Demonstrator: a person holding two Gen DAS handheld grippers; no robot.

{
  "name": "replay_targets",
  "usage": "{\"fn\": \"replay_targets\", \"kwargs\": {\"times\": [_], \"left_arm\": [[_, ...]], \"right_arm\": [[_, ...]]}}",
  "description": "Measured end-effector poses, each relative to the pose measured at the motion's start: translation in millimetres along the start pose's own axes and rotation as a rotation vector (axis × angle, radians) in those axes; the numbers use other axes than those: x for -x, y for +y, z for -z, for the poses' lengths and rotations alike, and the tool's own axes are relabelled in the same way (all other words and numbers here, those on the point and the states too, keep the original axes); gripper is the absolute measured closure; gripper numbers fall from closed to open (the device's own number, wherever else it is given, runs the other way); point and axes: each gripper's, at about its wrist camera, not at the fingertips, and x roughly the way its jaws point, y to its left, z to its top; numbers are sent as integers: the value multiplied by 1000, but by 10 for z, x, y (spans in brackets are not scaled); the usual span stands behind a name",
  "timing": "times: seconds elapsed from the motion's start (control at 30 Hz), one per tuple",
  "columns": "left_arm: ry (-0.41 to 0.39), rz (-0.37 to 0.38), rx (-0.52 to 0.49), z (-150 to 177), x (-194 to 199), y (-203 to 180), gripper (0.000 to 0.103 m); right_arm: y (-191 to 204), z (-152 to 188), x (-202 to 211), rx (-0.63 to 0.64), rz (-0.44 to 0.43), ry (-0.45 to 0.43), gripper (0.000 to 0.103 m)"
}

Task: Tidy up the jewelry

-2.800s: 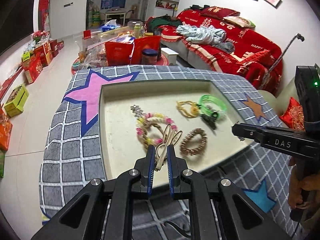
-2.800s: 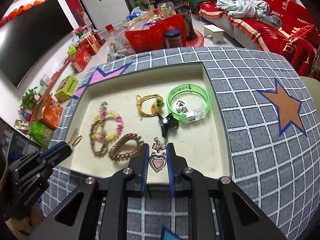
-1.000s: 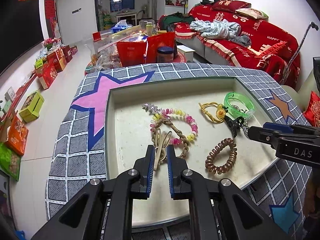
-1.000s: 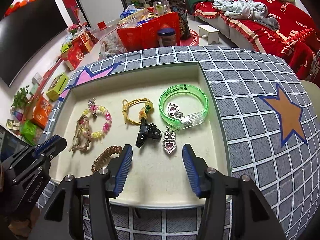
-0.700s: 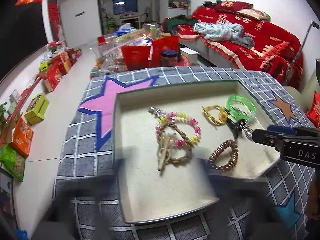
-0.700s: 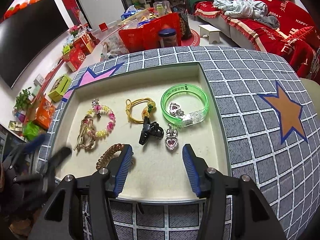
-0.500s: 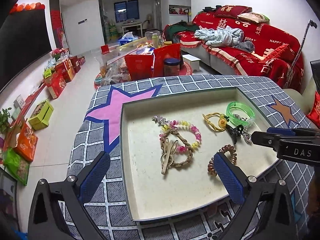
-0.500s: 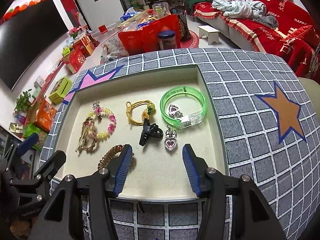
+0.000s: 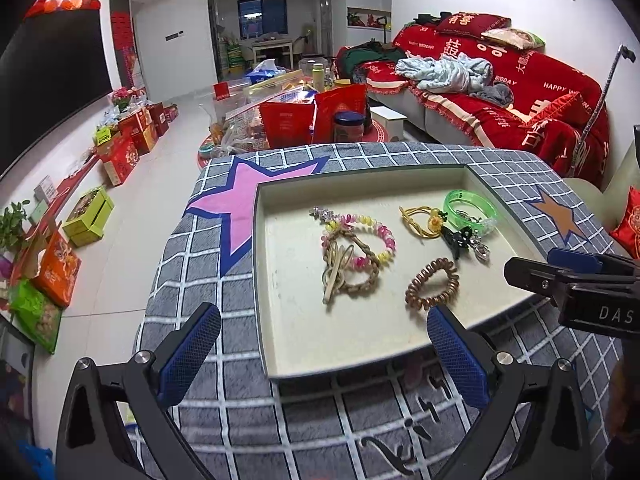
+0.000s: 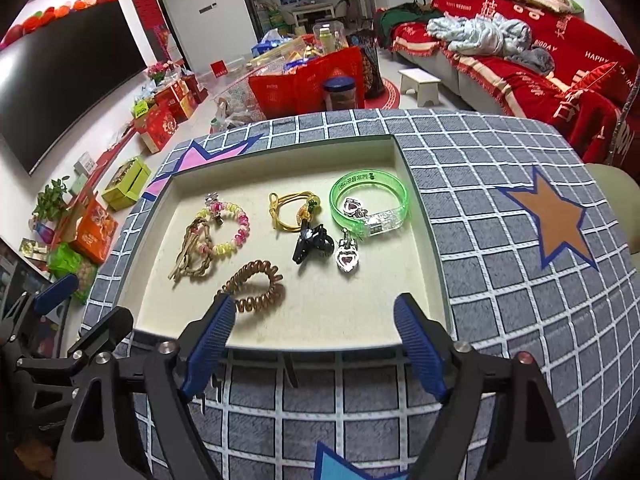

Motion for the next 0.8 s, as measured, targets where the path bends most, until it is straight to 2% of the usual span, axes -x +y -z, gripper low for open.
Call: {"fn": "replay_targets", "kwargs": {"times": [0.47, 0.8], "left_arm": [[-18, -37, 82, 449, 261, -34, 0], [-69, -94, 88, 612, 379, -111, 0]], "right_arm": [[2, 422, 373, 23, 51, -181, 11], [51, 619, 453, 65, 85, -220, 11]]}}
